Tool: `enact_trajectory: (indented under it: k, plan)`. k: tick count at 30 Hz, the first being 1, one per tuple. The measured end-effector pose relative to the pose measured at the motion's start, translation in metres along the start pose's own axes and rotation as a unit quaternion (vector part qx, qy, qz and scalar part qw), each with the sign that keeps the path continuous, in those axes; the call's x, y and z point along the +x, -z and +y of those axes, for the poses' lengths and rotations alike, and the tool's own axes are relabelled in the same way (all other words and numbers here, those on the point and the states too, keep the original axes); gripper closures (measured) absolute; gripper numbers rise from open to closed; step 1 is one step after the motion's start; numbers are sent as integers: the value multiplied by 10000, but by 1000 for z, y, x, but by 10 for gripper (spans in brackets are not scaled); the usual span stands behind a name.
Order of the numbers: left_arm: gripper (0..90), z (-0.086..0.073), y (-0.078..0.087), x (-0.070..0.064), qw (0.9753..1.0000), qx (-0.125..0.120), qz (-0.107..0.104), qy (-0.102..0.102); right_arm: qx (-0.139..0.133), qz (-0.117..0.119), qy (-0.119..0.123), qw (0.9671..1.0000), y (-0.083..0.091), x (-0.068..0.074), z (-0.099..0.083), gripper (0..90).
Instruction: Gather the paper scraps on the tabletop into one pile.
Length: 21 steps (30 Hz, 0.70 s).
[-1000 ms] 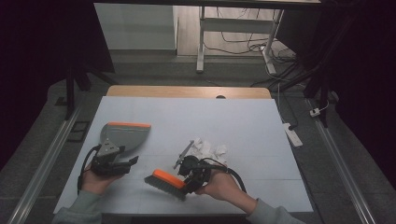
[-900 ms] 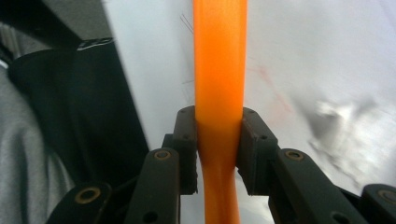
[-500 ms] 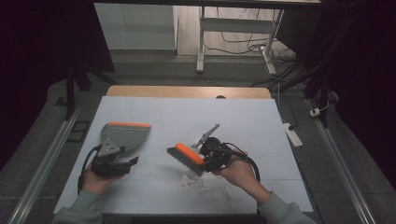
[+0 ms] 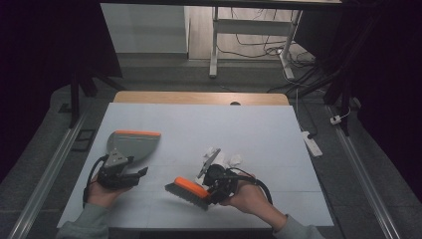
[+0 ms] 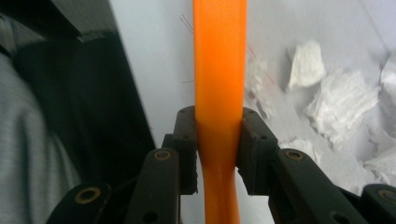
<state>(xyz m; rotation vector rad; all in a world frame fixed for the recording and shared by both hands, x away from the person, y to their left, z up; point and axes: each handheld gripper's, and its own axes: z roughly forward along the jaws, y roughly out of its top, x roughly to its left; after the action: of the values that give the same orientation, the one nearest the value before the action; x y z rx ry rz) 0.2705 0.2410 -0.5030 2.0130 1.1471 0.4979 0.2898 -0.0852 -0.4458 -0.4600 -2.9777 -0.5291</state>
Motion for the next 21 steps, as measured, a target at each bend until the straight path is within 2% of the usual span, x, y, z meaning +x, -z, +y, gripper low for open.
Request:
enact_trajectory:
  k: [3,6,7,8,11,15,18,21]
  plan:
    - [325,0,0,1,10000,9,-13,7,191,-343,-15,9992,-2,-11,-2,716]
    - [325,0,0,1,10000,11,-15,15,145,-637,-182,9977,3,-28,-6,716]
    - [325,0,0,1,10000,13,-14,9,102,-739,-373,9965,4,-32,-7,716]
    - [325,0,0,1,10000,11,-19,9,77,-810,-436,9957,5,-39,-8,716]
    - [325,0,0,0,10000,-1,-16,8,-88,-912,-619,9939,11,-52,-14,716]
    - [325,0,0,0,10000,2,-6,7,-481,-914,-692,9922,31,-53,-22,717]
    - [325,0,0,0,10000,18,-13,-11,-766,-930,-605,9909,53,-47,-28,716]
    - [326,0,-1,-1,10000,22,-6,-14,-881,-928,-509,9905,72,-43,-36,716]
